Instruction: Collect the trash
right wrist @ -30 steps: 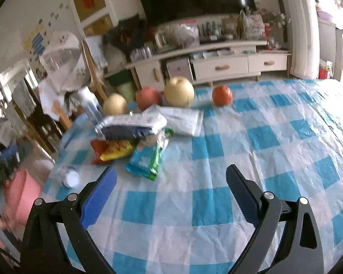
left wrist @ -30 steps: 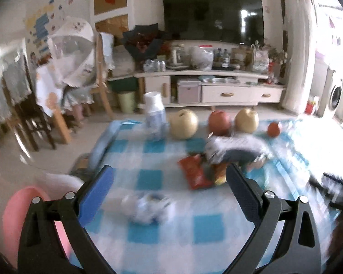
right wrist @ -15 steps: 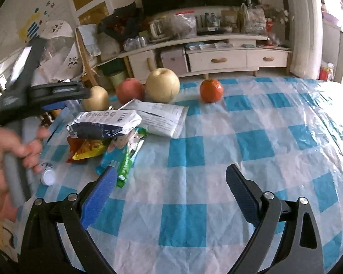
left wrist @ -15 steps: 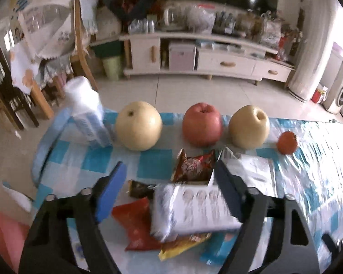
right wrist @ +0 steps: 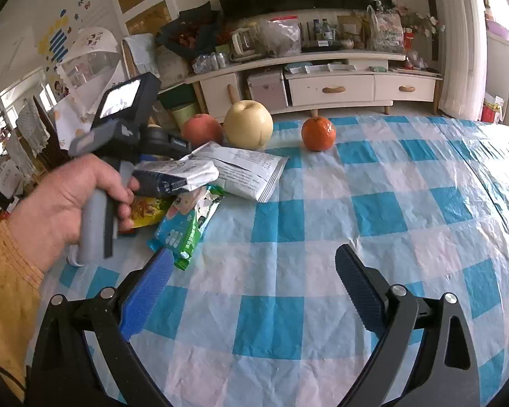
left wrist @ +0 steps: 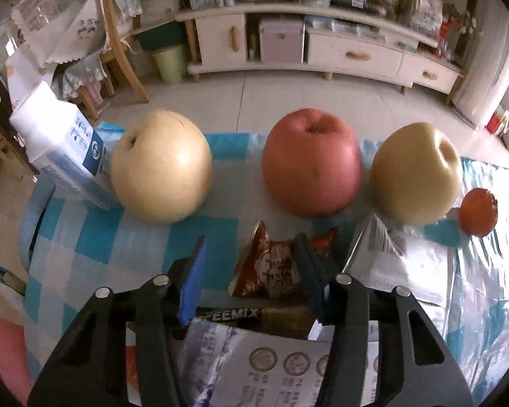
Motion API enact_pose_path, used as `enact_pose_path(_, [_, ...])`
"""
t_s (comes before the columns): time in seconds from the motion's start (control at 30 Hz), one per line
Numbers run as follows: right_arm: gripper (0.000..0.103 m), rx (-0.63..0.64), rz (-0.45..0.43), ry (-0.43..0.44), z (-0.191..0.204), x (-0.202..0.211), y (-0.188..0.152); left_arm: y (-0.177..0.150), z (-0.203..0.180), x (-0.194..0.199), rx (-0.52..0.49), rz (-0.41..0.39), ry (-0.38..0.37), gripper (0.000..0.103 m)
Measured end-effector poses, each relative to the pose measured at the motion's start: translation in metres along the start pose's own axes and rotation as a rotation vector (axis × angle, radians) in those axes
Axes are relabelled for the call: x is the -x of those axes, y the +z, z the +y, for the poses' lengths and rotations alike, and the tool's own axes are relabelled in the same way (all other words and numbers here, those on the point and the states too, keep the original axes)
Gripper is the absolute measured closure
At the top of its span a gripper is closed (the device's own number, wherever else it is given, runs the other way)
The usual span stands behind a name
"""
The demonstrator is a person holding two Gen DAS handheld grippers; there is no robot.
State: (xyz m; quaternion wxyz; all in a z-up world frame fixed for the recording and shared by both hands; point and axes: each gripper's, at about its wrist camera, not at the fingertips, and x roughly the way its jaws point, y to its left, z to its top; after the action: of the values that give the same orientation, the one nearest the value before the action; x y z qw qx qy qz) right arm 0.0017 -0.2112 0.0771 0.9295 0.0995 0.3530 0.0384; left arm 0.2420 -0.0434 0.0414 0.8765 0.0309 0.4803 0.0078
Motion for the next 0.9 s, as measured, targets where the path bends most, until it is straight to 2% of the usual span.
enact_pose_path(0.07, [0.008, 0.0, -0.001, -0.001, 0.0, 0.0, 0.0, -0.003, 0.001, 0.001, 0.008, 0.002, -0.026, 0.058])
enact_pose_path(0.23, [0.008, -0.003, -0.012, -0.009, -0.003, 0.002, 0.001, -0.02, 0.002, 0.01, -0.03, 0.021, -0.123, 0.059])
enact_pose_path(0.4, [0.008, -0.003, -0.019, -0.021, -0.009, 0.005, 0.001, -0.06, -0.015, 0.028, -0.175, 0.041, -0.185, 0.059])
enact_pose_path(0.67, [0.008, -0.018, 0.006, -0.015, -0.017, 0.005, -0.003, -0.118, -0.024, 0.067, -0.29, 0.082, -0.306, 0.059])
enact_pose_path(0.77, [0.008, -0.028, 0.014, 0.003, -0.017, 0.006, -0.004, -0.12, -0.02, 0.083, -0.287, 0.066, -0.349, 0.059])
enact_pose_path(0.83, [0.008, -0.028, 0.021, 0.006, -0.017, 0.006, -0.005, -0.112, -0.014, 0.094, -0.286, 0.022, -0.348, 0.058])
enact_pose_path(0.9, [0.008, -0.033, 0.029, 0.012, -0.018, 0.005, -0.006, -0.093, -0.01, 0.099, -0.282, -0.016, -0.327, 0.052])
